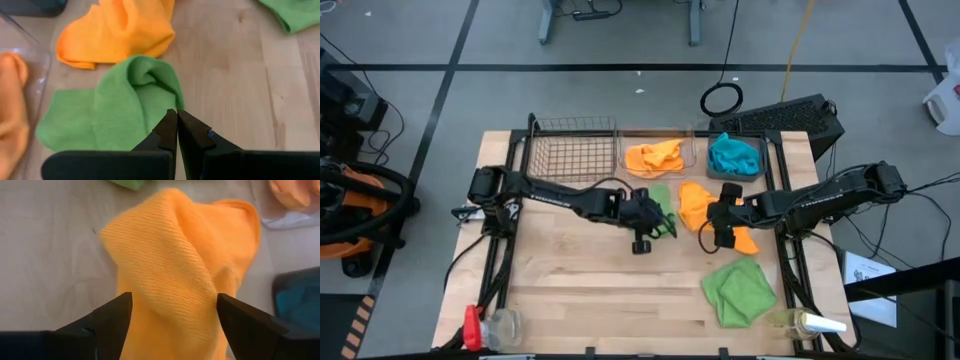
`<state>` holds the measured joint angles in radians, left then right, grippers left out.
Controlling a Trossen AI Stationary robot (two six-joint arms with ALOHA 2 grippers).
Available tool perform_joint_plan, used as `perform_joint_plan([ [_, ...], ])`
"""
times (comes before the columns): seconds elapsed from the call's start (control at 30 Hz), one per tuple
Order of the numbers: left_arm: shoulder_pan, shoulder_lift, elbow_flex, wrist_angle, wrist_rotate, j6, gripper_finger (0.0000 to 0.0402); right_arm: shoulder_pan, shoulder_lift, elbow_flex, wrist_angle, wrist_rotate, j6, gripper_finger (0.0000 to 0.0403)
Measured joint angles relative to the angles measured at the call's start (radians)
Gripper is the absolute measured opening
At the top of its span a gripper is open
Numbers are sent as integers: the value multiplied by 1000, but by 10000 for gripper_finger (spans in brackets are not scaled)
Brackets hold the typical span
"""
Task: Sort microfiber towel by color & place in baskets
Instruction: Put the yellow microfiber towel into the transparent bin
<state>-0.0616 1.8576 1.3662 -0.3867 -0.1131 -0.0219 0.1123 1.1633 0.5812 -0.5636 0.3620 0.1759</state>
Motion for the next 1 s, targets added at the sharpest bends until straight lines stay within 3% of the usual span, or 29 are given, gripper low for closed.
perform_joint_plan([
  [0.3,-5,0,-67,122,-1,-36,20,-30,0,22,-17,-2,59,281],
  [0.43,-9,0,-67,132,-1,-45,20,-97,21,9,-4,-103,74,277],
  [0.53,-20,0,-67,136,-1,-44,20,-122,61,8,-1,-112,92,261],
  [0.7,-43,0,-67,102,-1,-44,20,-133,159,8,40,-182,85,194],
  [0.93,-72,-6,-67,74,-1,-26,20,-132,262,10,134,-181,111,34],
  [1.0,-77,-6,-67,62,-1,-30,20,-132,261,11,140,-179,123,12],
])
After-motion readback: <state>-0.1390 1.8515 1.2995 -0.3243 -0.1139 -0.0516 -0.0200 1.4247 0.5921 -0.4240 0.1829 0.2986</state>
